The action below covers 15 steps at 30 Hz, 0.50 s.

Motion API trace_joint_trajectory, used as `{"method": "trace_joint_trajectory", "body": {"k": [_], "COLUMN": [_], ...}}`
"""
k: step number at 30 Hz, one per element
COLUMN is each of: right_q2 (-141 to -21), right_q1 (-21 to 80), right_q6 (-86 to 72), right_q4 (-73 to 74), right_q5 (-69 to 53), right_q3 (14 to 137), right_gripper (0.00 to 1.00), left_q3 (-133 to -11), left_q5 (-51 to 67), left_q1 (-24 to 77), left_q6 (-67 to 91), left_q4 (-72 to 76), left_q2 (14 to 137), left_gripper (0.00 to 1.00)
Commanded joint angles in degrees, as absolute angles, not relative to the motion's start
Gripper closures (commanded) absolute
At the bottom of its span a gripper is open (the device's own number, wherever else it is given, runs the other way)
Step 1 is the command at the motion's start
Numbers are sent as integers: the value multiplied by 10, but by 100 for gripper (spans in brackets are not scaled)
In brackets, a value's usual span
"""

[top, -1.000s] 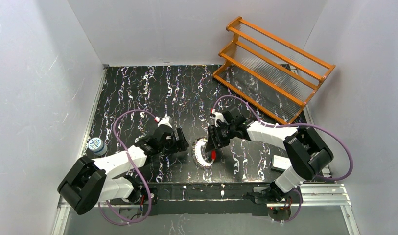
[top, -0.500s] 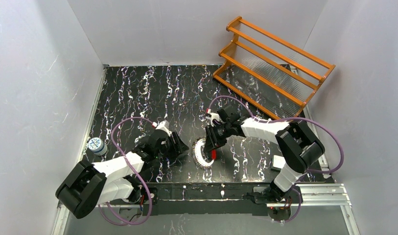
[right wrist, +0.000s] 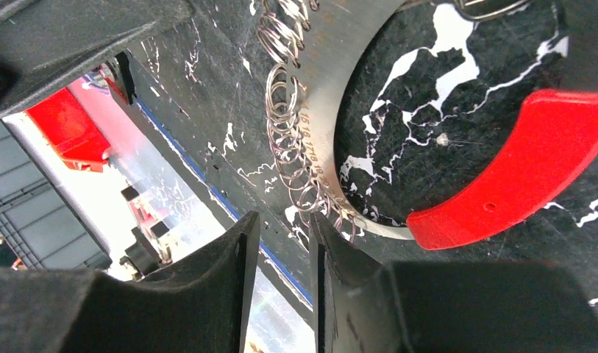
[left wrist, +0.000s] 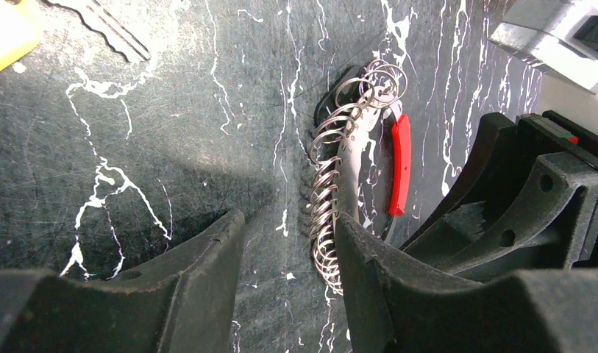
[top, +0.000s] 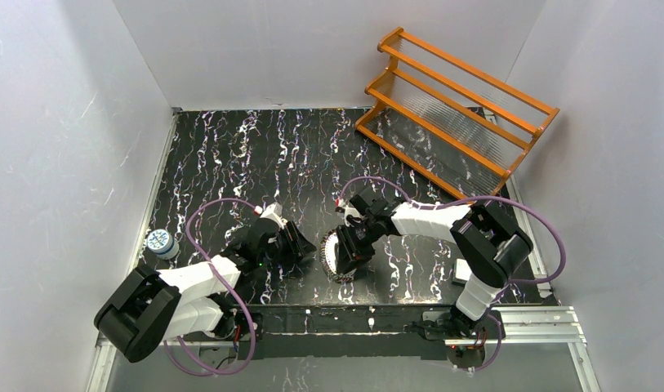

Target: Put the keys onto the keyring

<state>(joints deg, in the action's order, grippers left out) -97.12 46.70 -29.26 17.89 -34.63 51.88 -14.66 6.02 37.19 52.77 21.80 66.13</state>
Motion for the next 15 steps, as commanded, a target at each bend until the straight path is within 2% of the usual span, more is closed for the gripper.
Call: {"method": "trace_joint_trajectory", "body": {"k": [1, 15], "right_q2": [-968, -982], "right_q1": [468, 471], "right_q6": [-326, -352], "right_q4": [194, 184], "right_q5": [-338, -357], "right_q3": [519, 489], "right_gripper": [60, 62], "left_q3": [-138, -131], "left_q5": [65, 81], "left_q1": [369, 369], "left_q6": [529, 536], "left_q4": [212, 236], "left_q2": [662, 672], "left_gripper": [53, 53]}}
